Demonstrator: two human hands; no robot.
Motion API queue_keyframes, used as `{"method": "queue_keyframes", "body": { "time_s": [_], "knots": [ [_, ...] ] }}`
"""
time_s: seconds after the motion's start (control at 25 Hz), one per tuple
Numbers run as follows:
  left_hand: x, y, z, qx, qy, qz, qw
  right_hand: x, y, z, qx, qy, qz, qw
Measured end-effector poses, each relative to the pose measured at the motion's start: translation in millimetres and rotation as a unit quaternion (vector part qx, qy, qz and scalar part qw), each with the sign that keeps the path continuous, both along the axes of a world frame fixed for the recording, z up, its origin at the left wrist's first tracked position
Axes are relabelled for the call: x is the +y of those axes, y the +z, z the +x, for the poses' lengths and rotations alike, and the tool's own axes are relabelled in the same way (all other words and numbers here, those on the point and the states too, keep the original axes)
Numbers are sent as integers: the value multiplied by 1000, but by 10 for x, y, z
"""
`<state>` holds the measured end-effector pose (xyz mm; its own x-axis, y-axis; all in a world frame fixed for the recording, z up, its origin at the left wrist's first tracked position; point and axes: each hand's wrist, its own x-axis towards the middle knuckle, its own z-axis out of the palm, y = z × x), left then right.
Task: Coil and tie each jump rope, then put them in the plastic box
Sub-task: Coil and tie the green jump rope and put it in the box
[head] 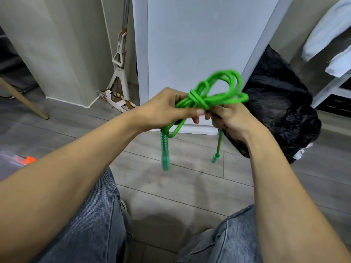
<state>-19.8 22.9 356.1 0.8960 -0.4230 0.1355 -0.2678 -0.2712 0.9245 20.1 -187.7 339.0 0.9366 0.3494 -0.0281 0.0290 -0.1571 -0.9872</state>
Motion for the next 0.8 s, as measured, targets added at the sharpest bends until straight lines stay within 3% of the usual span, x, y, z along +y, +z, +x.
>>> {"method": "queue_keyframes", "body": {
  "time_s": [0.08,0.2,0.32,0.4,0.48,0.6,0.72,0.8],
  "knots": [
    [46,-91,164,-16,120,59,991,46,-2,-47,5,42,-68,997],
    [134,-275,306,-26,199,303,932,99,58,-155,25,101,-162,981],
    [138,-309,262,-36,108,452,885,115,133,-216,-5,95,-165,982],
    [138,-256,212,-78,12,499,863,121,151,-213,-65,66,-179,980],
    [131,-193,158,-79,-63,480,871,134,144,-205,-98,44,-177,978],
    [95,-148,69,-5,-137,346,928,130,107,-189,-79,40,-158,983],
    [124,-105,46,75,-144,154,975,116,85,-143,-17,25,-64,997],
    [177,-92,100,85,-105,71,988,105,55,-80,-38,-7,-38,999]
  ]
}}
